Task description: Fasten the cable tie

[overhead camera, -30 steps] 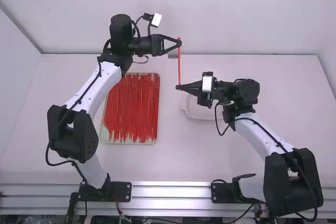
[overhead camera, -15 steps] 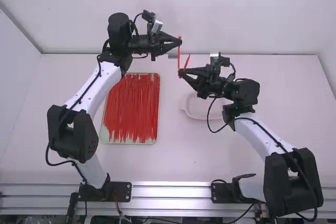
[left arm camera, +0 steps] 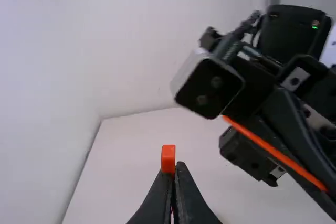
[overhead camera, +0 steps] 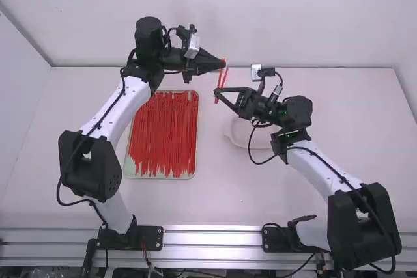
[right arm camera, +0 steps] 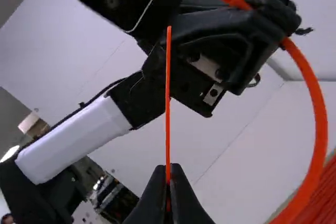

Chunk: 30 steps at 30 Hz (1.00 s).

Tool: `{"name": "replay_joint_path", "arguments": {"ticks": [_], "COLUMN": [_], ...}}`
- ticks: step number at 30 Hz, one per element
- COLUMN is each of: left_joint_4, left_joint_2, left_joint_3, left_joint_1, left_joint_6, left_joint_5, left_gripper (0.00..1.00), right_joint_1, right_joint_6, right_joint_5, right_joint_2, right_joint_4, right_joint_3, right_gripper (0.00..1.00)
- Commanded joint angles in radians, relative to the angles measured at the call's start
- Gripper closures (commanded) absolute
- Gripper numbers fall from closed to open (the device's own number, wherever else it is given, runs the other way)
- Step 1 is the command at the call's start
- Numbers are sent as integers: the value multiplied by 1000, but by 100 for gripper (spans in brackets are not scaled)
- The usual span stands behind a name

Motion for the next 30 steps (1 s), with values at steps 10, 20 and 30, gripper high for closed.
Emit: {"name": "replay_joint_path", "arguments": {"ticks": [10, 20, 30], "left_joint_4": [36, 43, 41], "left_joint_2": [8, 9, 9], "left_joint_3": [-42, -47, -47], "left_joint_1": [16, 31, 26], "left_joint_6": [104, 104, 103], "left_joint_5": [114, 114, 114], "left_gripper": [99, 99, 99], "right_joint_1": [29, 52, 55], "right_joint_6": [89, 95, 95], "right_joint_5": [-32, 10, 49], "right_joint_2": [5, 5, 5], "right_joint_4": [-74, -71, -71], "right_joint_3": [30, 30, 30], "right_gripper": [100, 100, 100]}}
